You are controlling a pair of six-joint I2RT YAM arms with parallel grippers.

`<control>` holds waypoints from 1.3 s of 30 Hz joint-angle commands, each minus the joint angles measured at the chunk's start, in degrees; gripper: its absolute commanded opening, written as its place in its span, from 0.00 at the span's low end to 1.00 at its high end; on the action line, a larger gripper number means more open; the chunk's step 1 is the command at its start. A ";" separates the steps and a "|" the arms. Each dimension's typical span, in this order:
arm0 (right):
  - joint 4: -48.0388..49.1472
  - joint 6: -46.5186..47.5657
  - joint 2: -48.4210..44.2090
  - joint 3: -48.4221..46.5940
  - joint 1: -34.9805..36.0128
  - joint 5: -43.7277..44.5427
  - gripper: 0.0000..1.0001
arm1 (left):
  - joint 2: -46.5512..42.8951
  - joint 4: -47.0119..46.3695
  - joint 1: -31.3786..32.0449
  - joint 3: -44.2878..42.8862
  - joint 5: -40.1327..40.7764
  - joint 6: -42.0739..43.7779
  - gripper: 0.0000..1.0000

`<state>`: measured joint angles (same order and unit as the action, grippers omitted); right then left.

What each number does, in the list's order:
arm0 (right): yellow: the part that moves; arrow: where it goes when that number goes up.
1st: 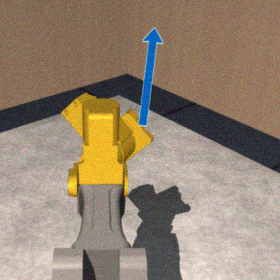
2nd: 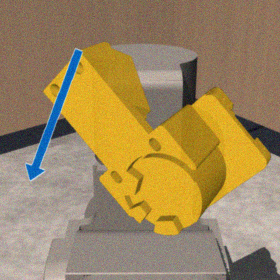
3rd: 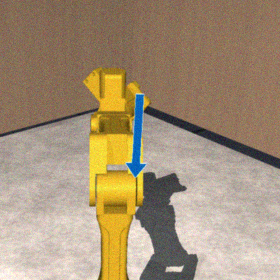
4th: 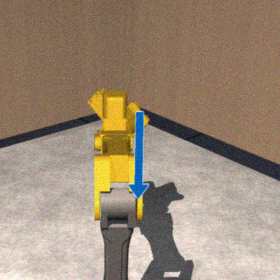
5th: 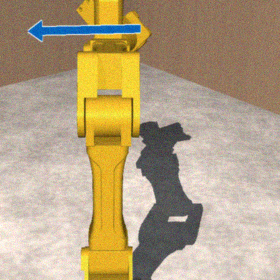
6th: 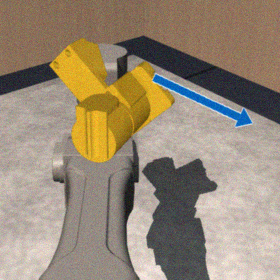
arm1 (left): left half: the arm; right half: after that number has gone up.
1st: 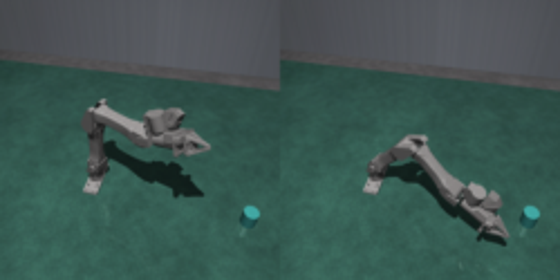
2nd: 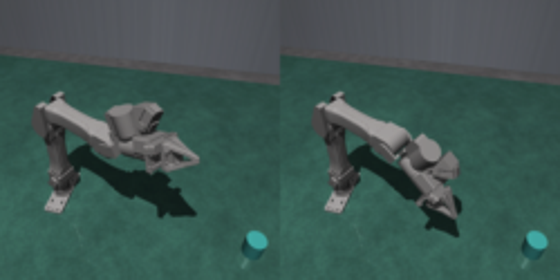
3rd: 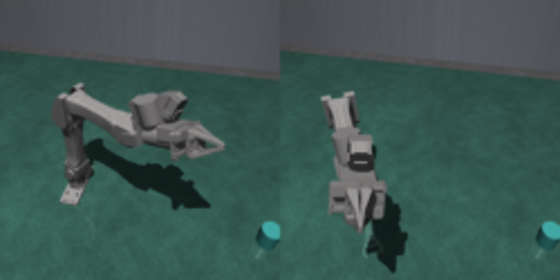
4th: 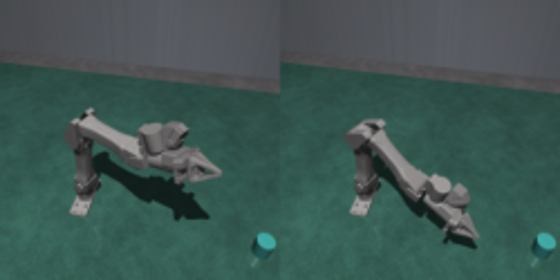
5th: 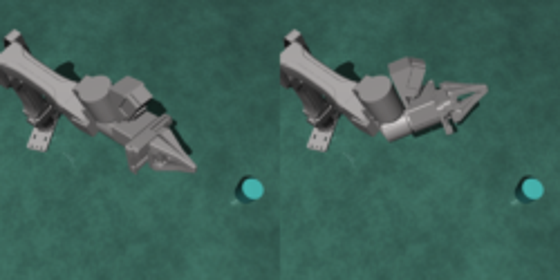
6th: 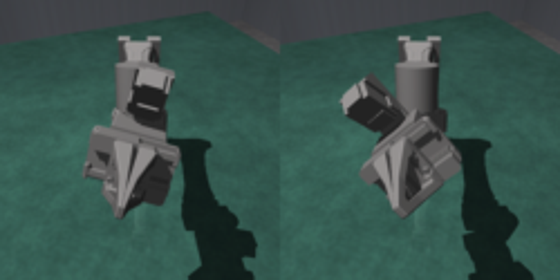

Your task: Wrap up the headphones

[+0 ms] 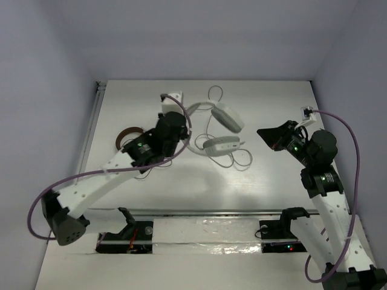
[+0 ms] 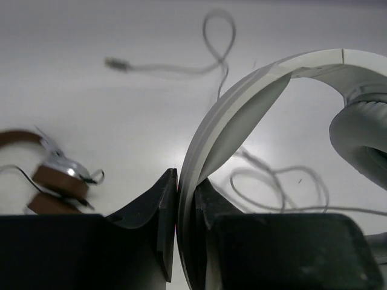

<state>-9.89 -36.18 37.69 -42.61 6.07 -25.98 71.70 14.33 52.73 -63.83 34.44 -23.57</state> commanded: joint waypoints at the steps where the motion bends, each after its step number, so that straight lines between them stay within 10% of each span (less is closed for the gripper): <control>1: 11.96 3.31 3.94 -3.87 -0.18 -6.86 0.15 | -6.48 3.59 -2.80 -11.97 -1.74 4.66 0.00; 8: 34.91 3.23 13.36 -3.73 -0.18 -25.61 0.67 | -2.46 11.86 -5.35 -32.74 -7.88 9.06 0.00; 13: 39.25 2.95 13.81 0.24 2.63 -29.85 0.86 | 1.33 14.85 -8.69 -42.32 -13.15 9.25 0.00; 22: 40.00 6.88 15.29 7.12 6.59 -18.28 0.84 | 8.63 14.24 -17.30 -51.47 -32.05 5.30 0.00; 39: 57.86 5.08 35.87 11.14 9.14 -8.92 0.84 | 11.44 17.40 -23.89 -64.13 -42.87 3.36 0.00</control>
<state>37.21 -29.56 73.76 -33.17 14.81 -36.27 84.38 36.69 30.52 -123.98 -6.07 -17.04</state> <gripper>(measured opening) 0.849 0.102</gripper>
